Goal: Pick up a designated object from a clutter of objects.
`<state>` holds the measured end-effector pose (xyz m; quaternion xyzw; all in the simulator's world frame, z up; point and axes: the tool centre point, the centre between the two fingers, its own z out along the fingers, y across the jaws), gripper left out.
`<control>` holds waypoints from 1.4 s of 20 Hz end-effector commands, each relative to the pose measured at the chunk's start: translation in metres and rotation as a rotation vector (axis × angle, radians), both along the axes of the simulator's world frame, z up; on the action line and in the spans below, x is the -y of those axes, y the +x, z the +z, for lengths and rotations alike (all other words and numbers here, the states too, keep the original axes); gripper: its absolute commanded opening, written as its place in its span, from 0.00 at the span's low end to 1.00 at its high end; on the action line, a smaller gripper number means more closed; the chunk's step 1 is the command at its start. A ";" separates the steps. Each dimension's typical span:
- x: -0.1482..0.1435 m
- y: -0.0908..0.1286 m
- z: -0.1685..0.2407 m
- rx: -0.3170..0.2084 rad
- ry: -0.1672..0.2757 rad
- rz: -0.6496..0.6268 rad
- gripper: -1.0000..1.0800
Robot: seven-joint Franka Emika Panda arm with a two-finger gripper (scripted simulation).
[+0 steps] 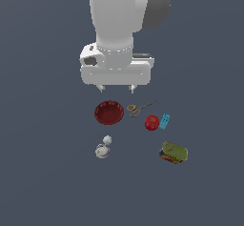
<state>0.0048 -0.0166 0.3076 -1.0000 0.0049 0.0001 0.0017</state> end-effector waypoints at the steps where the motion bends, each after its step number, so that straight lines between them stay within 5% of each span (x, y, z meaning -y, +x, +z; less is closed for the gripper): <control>1: 0.000 0.000 0.000 0.000 0.000 0.000 0.96; 17: -0.028 0.000 -0.012 -0.022 0.020 0.041 0.96; 28: -0.063 0.006 -0.063 -0.018 0.004 -0.040 0.96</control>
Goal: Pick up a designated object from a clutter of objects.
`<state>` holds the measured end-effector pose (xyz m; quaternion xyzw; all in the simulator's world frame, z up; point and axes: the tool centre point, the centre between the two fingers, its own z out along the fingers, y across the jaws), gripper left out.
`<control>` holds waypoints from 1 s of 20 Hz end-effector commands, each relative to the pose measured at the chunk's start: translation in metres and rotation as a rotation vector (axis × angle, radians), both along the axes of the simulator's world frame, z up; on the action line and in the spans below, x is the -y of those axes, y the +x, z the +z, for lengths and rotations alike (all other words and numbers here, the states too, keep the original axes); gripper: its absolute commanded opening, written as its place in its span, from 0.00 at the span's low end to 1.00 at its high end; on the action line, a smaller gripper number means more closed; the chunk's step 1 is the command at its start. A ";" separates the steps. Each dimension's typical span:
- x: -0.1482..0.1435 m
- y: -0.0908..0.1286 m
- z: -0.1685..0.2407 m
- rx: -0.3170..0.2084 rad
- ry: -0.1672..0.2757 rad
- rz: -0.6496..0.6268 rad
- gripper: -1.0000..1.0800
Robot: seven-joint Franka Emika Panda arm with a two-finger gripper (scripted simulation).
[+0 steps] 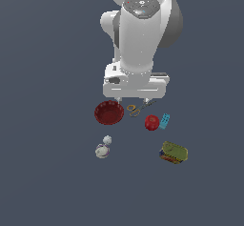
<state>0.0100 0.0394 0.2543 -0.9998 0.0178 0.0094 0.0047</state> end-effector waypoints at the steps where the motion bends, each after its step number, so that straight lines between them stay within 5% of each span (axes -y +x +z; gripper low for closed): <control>1: -0.012 0.000 -0.017 0.001 -0.005 -0.026 0.96; 20: -0.105 -0.025 -0.143 0.016 -0.014 -0.225 0.96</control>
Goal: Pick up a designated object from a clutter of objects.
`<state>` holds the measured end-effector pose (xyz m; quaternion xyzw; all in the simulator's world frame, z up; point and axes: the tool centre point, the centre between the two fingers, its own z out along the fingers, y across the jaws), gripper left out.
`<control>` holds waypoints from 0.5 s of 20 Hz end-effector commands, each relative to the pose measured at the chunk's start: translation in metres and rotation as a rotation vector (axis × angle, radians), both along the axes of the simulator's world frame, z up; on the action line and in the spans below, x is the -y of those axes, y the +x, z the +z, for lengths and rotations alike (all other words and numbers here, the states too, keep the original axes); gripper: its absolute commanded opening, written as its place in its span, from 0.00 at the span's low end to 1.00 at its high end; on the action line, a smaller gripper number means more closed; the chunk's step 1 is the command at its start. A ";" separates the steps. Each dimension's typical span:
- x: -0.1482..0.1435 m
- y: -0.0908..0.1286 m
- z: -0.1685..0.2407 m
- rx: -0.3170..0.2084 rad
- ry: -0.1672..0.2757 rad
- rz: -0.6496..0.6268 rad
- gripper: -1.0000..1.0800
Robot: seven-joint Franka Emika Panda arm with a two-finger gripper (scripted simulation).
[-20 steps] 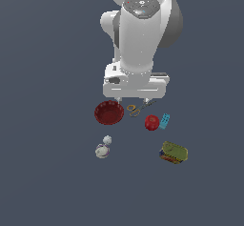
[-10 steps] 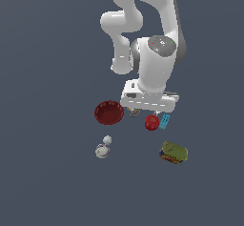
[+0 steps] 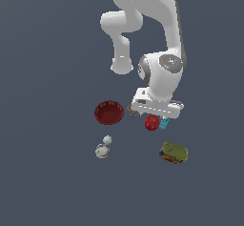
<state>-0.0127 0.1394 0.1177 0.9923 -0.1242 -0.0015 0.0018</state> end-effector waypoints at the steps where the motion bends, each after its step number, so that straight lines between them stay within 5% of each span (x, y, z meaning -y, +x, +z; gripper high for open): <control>1: -0.007 -0.004 -0.009 0.002 0.001 -0.017 0.96; 10: -0.016 -0.009 -0.021 0.002 0.003 -0.034 0.96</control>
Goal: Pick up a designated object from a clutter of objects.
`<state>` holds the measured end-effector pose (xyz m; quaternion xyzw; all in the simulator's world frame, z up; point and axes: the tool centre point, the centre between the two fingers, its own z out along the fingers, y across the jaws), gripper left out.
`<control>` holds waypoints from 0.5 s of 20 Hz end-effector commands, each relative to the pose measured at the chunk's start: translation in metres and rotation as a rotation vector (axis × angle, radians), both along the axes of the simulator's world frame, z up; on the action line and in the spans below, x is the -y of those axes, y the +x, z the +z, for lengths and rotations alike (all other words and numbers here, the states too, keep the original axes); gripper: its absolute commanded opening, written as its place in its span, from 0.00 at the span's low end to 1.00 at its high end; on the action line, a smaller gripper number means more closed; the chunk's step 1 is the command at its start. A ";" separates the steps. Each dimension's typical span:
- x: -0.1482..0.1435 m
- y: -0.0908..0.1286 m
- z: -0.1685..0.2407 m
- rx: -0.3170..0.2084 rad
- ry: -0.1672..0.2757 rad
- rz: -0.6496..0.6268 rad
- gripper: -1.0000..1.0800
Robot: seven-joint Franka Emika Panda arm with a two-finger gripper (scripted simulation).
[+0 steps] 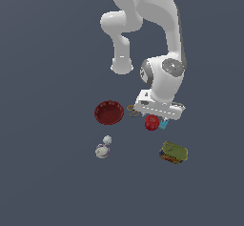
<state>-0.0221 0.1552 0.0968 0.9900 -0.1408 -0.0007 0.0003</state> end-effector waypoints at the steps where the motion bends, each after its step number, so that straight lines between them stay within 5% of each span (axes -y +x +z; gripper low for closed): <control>1: 0.000 0.000 0.000 0.001 0.000 -0.001 0.96; 10: 0.000 -0.001 -0.032 0.001 0.000 -0.002 0.96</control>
